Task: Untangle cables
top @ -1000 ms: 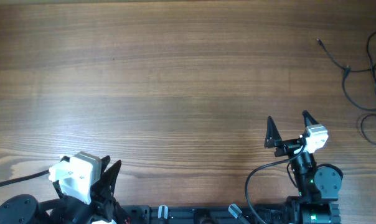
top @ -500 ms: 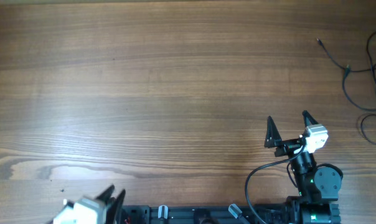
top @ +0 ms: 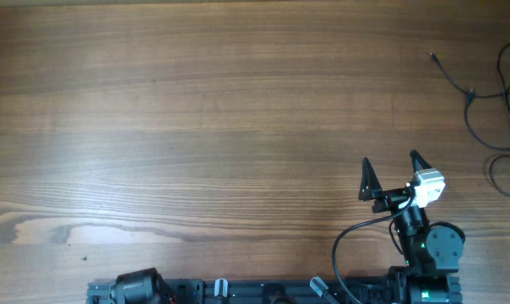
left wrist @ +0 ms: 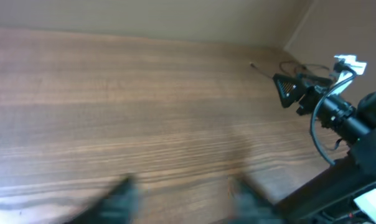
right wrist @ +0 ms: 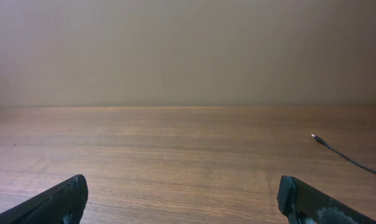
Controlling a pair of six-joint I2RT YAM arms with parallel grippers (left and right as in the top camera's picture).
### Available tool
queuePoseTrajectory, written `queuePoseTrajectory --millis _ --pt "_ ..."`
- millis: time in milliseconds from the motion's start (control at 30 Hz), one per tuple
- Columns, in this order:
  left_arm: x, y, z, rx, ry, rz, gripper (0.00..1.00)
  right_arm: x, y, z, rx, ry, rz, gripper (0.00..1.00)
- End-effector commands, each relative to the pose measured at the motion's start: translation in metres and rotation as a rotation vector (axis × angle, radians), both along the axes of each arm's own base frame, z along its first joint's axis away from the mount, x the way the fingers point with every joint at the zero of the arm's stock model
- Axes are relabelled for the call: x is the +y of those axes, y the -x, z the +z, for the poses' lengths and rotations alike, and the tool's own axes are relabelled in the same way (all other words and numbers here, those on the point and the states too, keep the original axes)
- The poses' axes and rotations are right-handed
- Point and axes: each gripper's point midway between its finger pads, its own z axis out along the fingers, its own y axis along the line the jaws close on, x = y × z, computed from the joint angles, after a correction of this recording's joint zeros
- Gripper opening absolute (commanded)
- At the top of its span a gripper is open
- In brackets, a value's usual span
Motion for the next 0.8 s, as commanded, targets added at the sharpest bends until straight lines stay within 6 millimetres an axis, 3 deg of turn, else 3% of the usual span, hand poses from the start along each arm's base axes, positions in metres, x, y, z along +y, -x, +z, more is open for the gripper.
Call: queuePoseTrajectory --millis 0,167,400,600,767 --pt "0.001 -0.001 0.007 -0.043 -0.002 0.007 1.00 -0.002 -0.001 0.000 -0.001 -0.003 -0.010 1.00" --pt "0.002 -0.016 0.022 -0.135 -0.060 -0.012 1.00 -0.002 -0.001 0.000 -0.001 -0.003 -0.010 1.00" --pt "-0.002 -0.073 0.014 -0.181 -0.074 -0.086 1.00 -0.002 -0.001 0.000 -0.001 -0.003 -0.010 1.00" --pt "-0.005 -0.133 -0.015 -0.243 -0.040 -0.227 1.00 -0.002 -0.001 0.000 -0.001 -0.003 -0.010 1.00" --pt "-0.004 -0.158 -0.024 -0.353 -0.076 -0.269 1.00 -0.002 -0.001 0.000 -0.001 -0.003 -0.010 1.00"
